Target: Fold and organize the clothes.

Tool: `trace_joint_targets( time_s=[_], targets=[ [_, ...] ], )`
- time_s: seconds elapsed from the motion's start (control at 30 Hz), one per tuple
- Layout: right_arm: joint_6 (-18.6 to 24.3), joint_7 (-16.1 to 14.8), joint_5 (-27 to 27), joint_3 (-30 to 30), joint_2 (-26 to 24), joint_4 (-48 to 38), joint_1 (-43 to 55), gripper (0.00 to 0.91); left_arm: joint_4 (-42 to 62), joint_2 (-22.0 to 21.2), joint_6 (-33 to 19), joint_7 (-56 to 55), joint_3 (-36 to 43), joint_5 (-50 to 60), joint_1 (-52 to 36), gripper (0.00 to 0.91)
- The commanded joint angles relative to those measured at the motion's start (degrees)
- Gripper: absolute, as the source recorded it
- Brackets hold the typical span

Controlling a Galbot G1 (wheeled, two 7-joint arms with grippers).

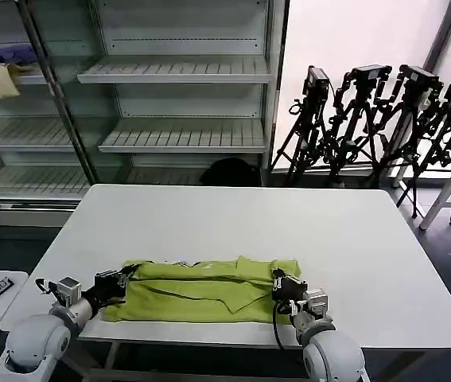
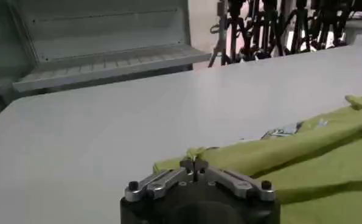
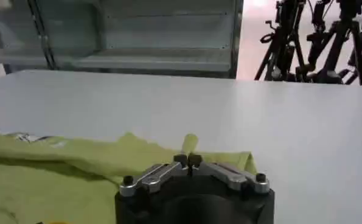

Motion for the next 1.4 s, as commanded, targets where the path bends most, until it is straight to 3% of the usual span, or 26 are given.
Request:
trace_joint_targets(
  time_s=[0.03, 0.1, 0.17, 0.2, 0.23, 0.67, 0.97, 1.13, 1.4],
  targets=[
    [0.02, -0.17, -1.67, -0.02, 0.04, -0.08, -0.28, 0.000, -1.77, 0.09, 0.10, -0.08, -0.46, 2.05, 1.18, 0.010],
    [0.04, -0.32, -1.88, -0.03, 0.08, -0.15, -0.27, 0.000, -1.94, 0.02, 0.00, -0.11, -0.61, 3.21, 1.46, 0.020],
    [0.03, -0.63, -2.51, -0.09, 0.12, -0.19, -0.37, 0.907, -1.90, -0.08, -0.25, -0.14, -0.59, 4.56, 1.82, 0.020],
    [0.05, -0.78, -3.12, -0.10, 0.15, -0.24, -0.47, 0.907, -1.82, -0.25, -0.40, -0.14, -0.52, 5.28, 1.87, 0.312],
    [0.06, -0.68, -3.41, -0.18, 0.19, -0.31, -0.52, 0.907, -1.78, -0.36, -0.41, -0.30, -0.48, 5.43, 1.95, 0.907],
    [0.18, -0.62, -8.77, 0.24, 0.41, 0.43, -2.22, 0.907, -2.18, -1.86, -1.38, -1.93, -0.59, 5.33, 2.22, 0.907],
    [0.26, -0.52, -9.10, 0.65, 0.44, 1.61, -2.65, 0.907, -3.19, -3.08, -5.30, -3.32, -1.68, -4.86, 2.25, 0.907],
    [0.33, 0.48, -4.13, 1.86, 0.82, 4.61, -1.76, 0.907, -4.63, -5.47, -8.42, -8.54, -3.01, -8.11, 3.31, 0.907],
    [0.42, 0.94, 1.64, 4.09, -0.42, 8.89, 3.14, 0.907, -6.80, -10.43, -8.90, -16.29, -7.31, -7.57, 8.08, 0.907]
  ],
)
